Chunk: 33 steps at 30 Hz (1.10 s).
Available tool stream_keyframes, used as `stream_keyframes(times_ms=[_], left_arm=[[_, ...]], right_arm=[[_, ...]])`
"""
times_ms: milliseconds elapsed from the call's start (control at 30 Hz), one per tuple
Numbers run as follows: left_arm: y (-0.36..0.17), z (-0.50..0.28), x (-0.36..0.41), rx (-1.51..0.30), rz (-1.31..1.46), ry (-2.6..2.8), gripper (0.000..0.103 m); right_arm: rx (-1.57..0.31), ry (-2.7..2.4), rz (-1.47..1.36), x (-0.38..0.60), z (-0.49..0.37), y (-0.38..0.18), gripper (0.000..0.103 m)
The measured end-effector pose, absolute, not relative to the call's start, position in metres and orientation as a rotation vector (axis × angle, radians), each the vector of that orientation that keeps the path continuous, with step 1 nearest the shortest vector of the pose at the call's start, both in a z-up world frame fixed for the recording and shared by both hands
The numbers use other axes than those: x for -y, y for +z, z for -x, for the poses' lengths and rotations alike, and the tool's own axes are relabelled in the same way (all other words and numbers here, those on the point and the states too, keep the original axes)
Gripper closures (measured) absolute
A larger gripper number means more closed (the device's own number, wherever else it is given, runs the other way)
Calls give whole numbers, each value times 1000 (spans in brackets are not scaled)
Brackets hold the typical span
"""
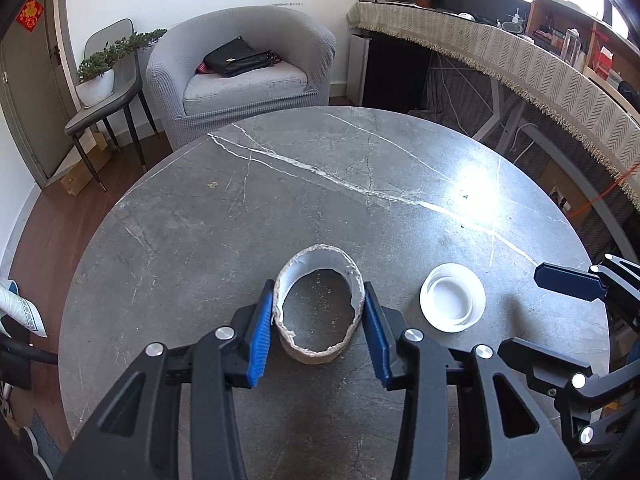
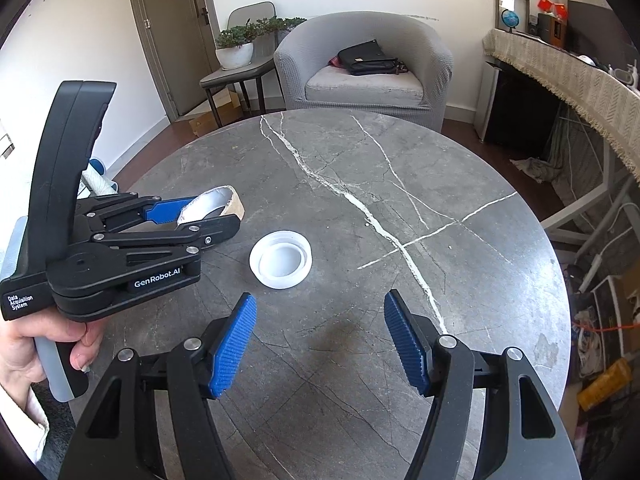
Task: Collect trash
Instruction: 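Grasp the cardboard tape roll with the left tool while the right tool grasps the white cap, then carry the tape roll and white cap over the green bin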
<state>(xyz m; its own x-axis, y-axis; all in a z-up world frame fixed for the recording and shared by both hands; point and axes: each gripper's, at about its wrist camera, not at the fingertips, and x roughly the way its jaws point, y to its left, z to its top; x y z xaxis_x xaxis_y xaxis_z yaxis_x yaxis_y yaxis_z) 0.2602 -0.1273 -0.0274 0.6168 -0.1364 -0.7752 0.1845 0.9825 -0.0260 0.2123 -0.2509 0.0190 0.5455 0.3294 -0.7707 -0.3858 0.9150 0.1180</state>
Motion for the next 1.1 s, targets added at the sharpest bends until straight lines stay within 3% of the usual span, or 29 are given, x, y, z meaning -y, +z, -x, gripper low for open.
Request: stream_keyframes(times_ms=[367,733,1100], left_arm=[[-16,-247,112,-864,-39,-176,59],[4,-233,78,-826,17,-167,59],[16,-222,44,-806,51,-140,59]], right_arm=[[-897,428,99,230,-218,22,36],[-940,392,134,207,-230,13,55],[-945,361,158,190,-237,10,63]])
